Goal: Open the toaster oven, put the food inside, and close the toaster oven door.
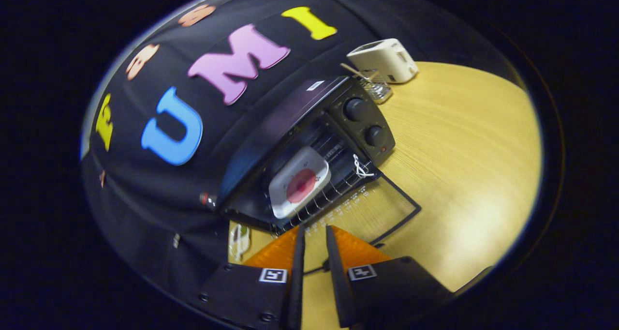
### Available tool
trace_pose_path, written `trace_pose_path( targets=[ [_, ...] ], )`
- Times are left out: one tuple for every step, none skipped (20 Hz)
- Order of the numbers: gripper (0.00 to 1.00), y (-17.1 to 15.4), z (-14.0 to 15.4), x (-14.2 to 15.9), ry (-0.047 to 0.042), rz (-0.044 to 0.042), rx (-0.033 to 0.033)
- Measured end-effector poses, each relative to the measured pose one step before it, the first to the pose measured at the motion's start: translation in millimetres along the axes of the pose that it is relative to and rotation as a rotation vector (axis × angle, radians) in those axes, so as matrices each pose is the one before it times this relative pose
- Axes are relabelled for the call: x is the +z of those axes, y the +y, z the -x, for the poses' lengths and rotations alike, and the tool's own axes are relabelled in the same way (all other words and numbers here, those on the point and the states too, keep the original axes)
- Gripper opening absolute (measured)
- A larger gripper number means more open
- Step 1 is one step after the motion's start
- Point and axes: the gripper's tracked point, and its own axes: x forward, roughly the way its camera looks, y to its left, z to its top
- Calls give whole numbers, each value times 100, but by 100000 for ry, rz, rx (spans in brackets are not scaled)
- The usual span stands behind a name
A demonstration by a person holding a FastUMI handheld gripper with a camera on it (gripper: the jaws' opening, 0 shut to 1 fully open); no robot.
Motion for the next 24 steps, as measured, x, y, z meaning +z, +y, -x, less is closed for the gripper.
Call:
trace_pose_path(
  targets=[
    [44,-830,988,-792,159,9584,-1055],
    [44,-348,569,-927,979,7104,-226],
    [64,-219,325,-1126,1953,4593,263],
    [81,53,270,-1029,1555,3457,47],
    [99,209,227,-1114,1417,2860,-171],
    [99,209,61,-890,2203,2225,316],
    [99,249,-409,-868,1586,1971,-256],
    [99,123,-686,-527,797,2387,-1034],
    [99,-326,-819,-679,1997,3992,-2075],
    [99,-523,-897,-738,2600,3683,-2613],
    [99,-250,-734,-616,2327,3382,-1744],
    [99,-29,-479,-390,897,2529,-1634],
    [99,-213,-568,-57,332,1207,-1610],
    [99,-288,-571,-54,841,276,-1563],
    [99,-136,-557,-277,1789,-695,-1043],
    [99,113,-748,-368,1923,-807,-554],
    [99,76,-502,-76,639,0,-669],
    [99,53,-1124,1014,236,-108,-378],
    [99,191,-219,105,-121,-697,-439],
    [99,110,-401,434,-1227,28,-320],
    [99,111,-448,197,131,-24,-557],
    [99,4,-383,492,-908,283,-800],
    [99,-53,-101,-102,896,916,-1711],
    [99,52,127,-12,-375,1373,-359]
  ],
)
